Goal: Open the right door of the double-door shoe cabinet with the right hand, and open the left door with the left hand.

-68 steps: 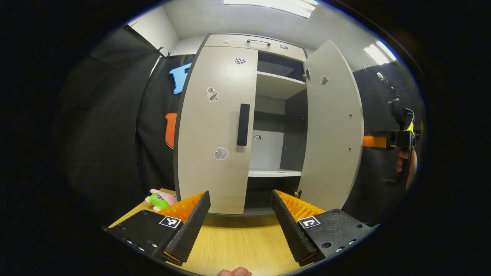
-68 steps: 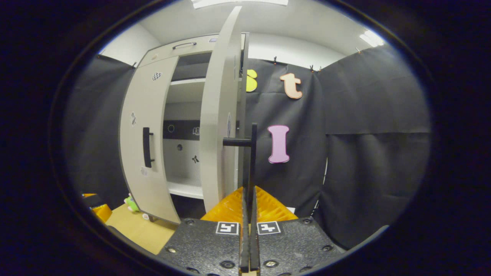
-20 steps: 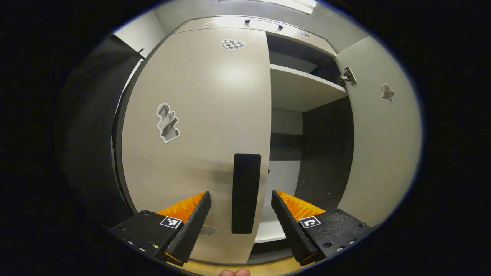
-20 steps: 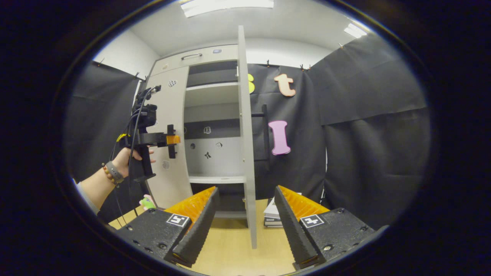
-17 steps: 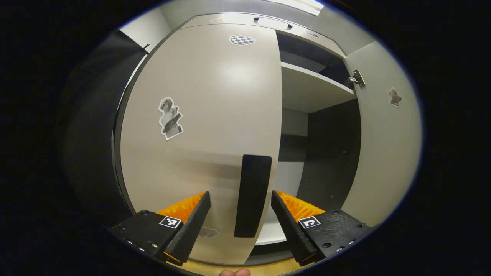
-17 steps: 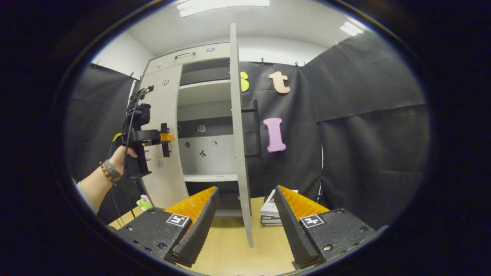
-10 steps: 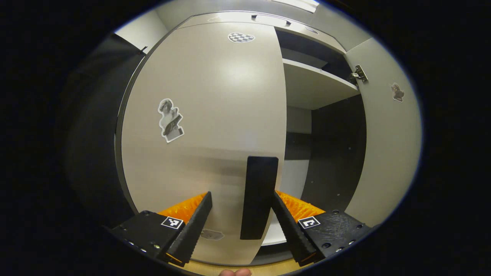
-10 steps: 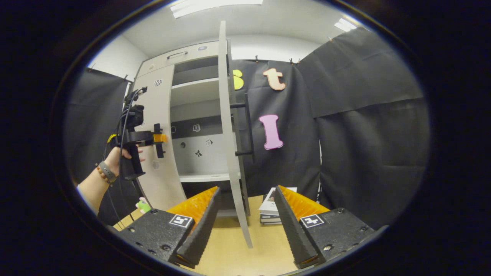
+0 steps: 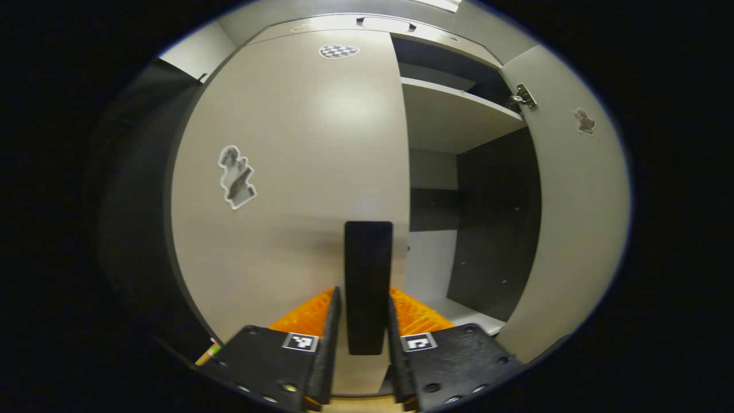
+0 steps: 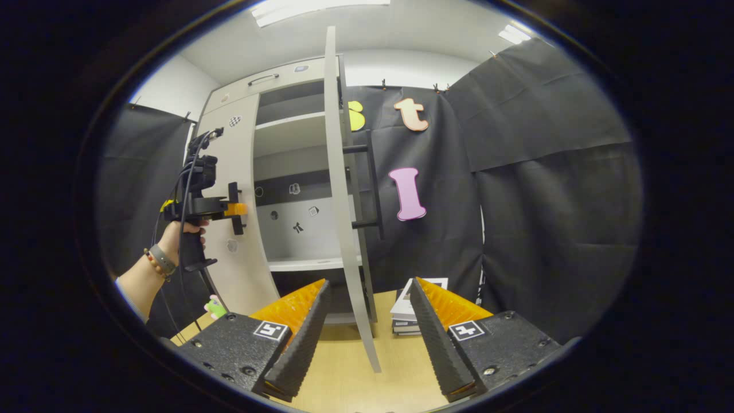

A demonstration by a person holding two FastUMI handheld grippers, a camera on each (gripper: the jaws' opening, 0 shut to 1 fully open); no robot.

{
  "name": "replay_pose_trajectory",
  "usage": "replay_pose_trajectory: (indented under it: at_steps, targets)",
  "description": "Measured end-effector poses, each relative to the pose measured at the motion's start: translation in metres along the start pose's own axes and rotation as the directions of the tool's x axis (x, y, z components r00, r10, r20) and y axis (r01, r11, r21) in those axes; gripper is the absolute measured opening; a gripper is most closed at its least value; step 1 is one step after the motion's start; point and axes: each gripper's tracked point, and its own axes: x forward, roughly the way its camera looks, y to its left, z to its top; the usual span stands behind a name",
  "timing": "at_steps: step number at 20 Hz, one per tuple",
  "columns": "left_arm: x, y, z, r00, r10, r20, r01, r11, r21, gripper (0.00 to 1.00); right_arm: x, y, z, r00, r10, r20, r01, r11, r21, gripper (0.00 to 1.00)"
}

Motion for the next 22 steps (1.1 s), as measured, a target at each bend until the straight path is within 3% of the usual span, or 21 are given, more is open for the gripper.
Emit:
replay_pose_trajectory:
  at_steps: [1, 3, 11, 15, 22]
  targets:
    - [-0.003, 0.002, -0.001, 1.000, -0.007, -0.005, 0.007, 1.000, -0.002, 0.26, 0.000, 0.001, 0.000, 1.000, 0.001, 0.001, -0.001, 1.000, 0.003, 0.88]
    - [0.000, 0.002, 0.000, 1.000, -0.029, -0.008, 0.029, 0.999, -0.025, 0.09, 0.000, 0.002, 0.002, 1.000, 0.005, 0.009, -0.005, 1.000, 0.008, 0.88]
    - [-0.014, 0.002, -0.001, 0.999, -0.019, -0.034, 0.018, 1.000, -0.018, 0.09, -0.004, 0.010, 0.000, 1.000, 0.014, 0.014, -0.014, 1.000, -0.015, 0.88]
    - [-0.036, 0.003, 0.002, 0.999, 0.025, -0.031, -0.024, 0.999, 0.035, 0.09, -0.012, 0.012, 0.001, 1.000, 0.010, 0.018, -0.010, 1.000, -0.015, 0.87]
    - [-0.098, 0.022, 0.001, 1.000, -0.001, -0.016, 0.002, 0.999, 0.035, 0.08, -0.013, 0.030, 0.000, 0.999, 0.041, 0.020, -0.041, 0.999, -0.018, 0.87]
